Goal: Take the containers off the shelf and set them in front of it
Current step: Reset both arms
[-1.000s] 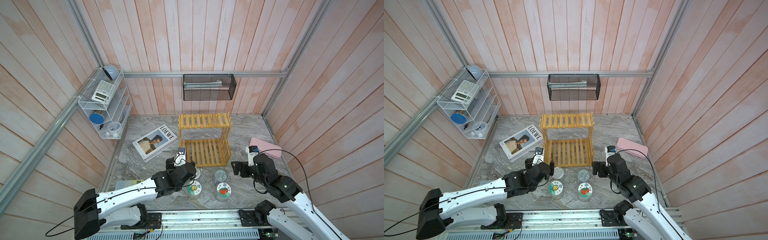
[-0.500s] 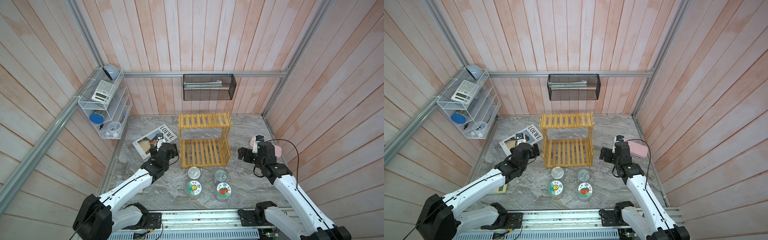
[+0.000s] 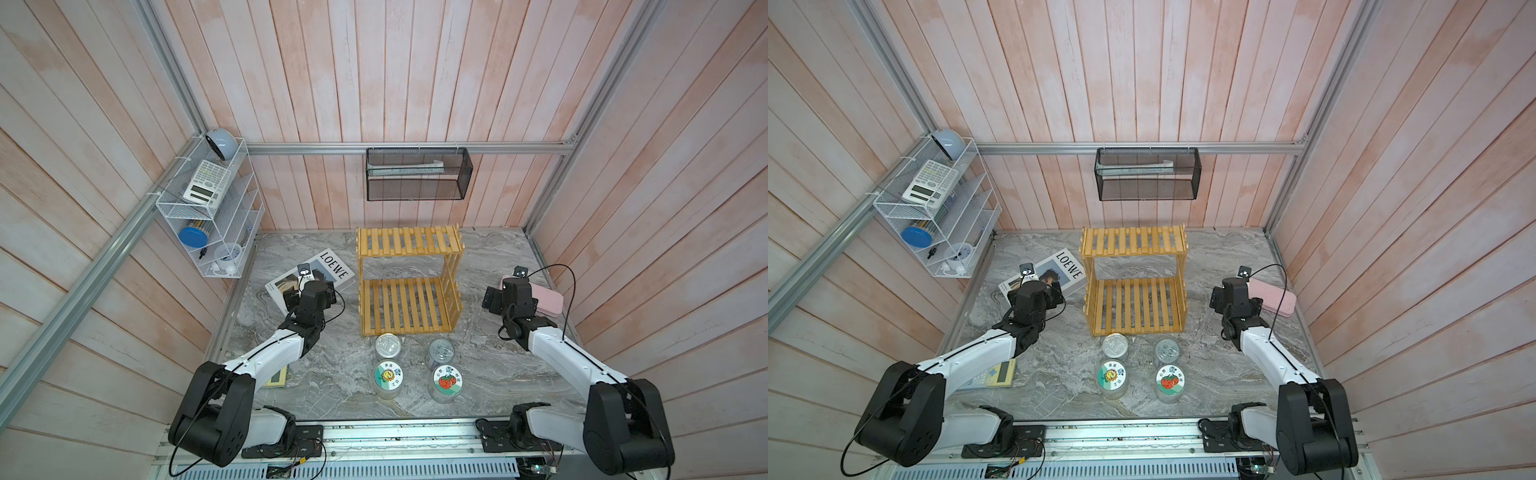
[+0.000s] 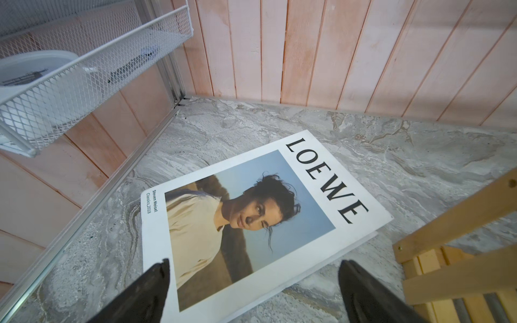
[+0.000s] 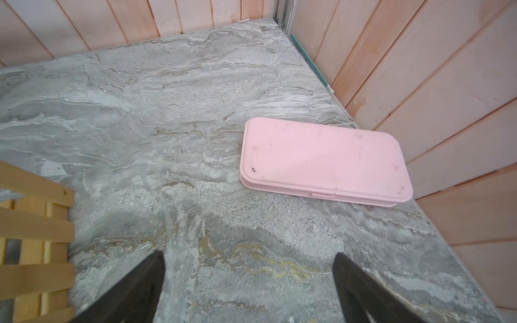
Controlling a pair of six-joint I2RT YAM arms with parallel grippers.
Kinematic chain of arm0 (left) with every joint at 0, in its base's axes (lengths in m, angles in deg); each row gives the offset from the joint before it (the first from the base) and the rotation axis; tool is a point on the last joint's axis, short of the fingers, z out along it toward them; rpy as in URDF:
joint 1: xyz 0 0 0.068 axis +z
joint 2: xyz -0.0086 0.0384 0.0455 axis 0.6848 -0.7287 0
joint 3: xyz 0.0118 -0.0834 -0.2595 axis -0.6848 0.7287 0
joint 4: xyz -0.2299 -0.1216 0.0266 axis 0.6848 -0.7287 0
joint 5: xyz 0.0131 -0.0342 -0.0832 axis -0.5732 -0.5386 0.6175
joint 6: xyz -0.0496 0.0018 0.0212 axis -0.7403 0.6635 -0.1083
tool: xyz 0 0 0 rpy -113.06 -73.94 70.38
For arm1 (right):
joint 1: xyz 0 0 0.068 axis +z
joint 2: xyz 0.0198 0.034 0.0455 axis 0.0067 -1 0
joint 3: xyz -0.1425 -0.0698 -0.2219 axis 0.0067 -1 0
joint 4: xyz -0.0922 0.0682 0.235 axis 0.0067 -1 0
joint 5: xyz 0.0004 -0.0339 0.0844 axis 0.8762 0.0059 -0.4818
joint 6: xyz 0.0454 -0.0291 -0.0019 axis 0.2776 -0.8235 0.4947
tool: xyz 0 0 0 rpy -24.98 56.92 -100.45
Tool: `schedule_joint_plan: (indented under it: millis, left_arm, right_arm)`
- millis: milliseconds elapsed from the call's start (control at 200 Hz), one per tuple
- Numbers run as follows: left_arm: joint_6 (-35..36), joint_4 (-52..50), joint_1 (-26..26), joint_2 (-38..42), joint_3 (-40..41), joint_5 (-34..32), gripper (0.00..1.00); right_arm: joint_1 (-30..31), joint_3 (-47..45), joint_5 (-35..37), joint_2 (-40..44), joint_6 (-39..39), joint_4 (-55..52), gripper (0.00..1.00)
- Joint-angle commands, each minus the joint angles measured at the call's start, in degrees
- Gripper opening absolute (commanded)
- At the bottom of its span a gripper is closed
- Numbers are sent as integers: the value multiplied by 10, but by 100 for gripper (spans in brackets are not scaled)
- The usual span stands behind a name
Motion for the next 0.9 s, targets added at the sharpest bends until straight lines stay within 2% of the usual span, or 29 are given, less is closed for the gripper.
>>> schedule_joint_plan:
  millis: [0,135,195,240,315,470,625,735,825,895]
  left_arm:
    - [48,90,26,-2,12,11,100]
    - [78,97,39,7,32,2,100]
    - [81,132,47,2,54,7,100]
    - [73,102,54,3,46,10,100]
    - [81,111,63,-7,51,7,100]
    - [84,223,89,-28,106,9,100]
    - [96,336,111,-48,147,22,100]
    - [62,393,145,-91,161,50,100]
    - [63,468,149,-135,175,54,100]
    - [59,444,149,-126,174,60,100]
  right_arm:
    - [-2,-43,74,-12,-42,131,98]
    - [-2,-85,103,-38,-73,248,98]
    - [-2,-98,107,-58,-84,304,98]
    - [-2,-103,111,-74,-87,334,98]
    - [0,-107,116,-101,-105,386,98]
    - [2,-122,112,-156,-119,482,98]
    - [6,-134,92,-155,-128,500,98]
    - [6,-154,70,-156,-135,539,97]
    - [5,-183,41,-168,-144,589,97]
    - [5,-203,36,-203,-146,670,97]
